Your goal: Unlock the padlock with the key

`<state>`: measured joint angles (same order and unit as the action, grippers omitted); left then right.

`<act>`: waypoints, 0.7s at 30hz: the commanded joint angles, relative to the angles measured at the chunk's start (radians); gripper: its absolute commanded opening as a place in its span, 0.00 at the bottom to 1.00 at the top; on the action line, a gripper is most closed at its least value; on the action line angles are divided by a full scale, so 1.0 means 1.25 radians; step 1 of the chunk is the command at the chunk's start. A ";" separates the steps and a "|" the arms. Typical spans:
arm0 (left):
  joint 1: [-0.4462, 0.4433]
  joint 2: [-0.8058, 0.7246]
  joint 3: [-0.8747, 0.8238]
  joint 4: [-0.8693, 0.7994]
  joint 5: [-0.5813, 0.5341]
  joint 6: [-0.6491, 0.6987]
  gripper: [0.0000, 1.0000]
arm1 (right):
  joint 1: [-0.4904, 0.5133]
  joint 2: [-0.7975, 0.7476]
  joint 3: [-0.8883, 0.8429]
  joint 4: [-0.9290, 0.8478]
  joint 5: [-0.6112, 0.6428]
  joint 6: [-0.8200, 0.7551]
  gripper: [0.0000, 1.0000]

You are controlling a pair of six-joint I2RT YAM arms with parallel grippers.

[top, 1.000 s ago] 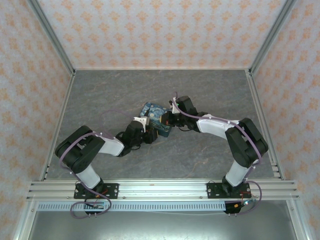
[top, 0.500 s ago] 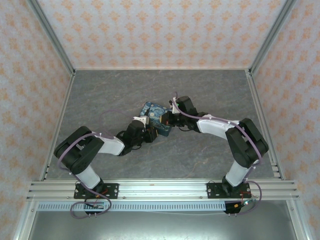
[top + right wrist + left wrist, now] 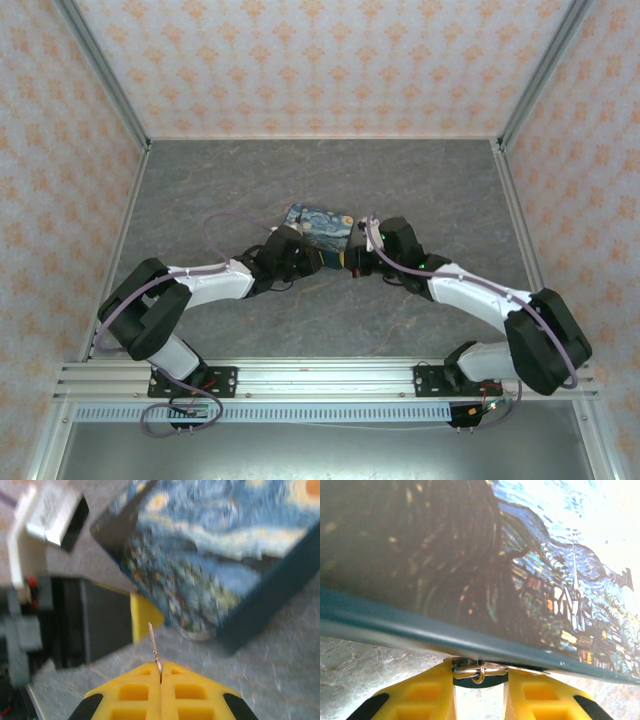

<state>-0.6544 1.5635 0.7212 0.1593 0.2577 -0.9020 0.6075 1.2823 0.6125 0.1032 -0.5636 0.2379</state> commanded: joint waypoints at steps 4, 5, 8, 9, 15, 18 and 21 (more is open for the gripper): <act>-0.003 -0.006 0.064 -0.077 0.073 -0.109 0.24 | 0.046 -0.034 -0.060 0.074 0.021 -0.085 0.00; -0.004 -0.003 0.071 -0.078 0.081 -0.120 0.23 | 0.052 -0.028 -0.063 0.078 0.025 -0.095 0.00; -0.010 -0.005 0.088 -0.093 0.085 -0.142 0.22 | 0.061 -0.011 -0.076 0.114 0.039 -0.107 0.00; -0.011 -0.007 0.090 -0.097 0.083 -0.148 0.21 | 0.061 -0.006 -0.081 0.124 0.042 -0.109 0.00; -0.019 -0.019 0.102 -0.101 0.090 -0.194 0.20 | 0.065 0.011 -0.107 0.164 0.071 -0.127 0.00; -0.023 -0.021 0.110 -0.111 0.089 -0.205 0.20 | 0.065 0.011 -0.107 0.161 0.086 -0.142 0.00; -0.025 -0.024 0.114 -0.111 0.088 -0.221 0.19 | 0.065 0.015 -0.108 0.156 0.102 -0.158 0.00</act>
<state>-0.6769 1.5639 0.8268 0.0326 0.3607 -1.1427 0.6830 1.2957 0.4797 0.2577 -0.4763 0.0826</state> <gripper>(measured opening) 0.207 0.056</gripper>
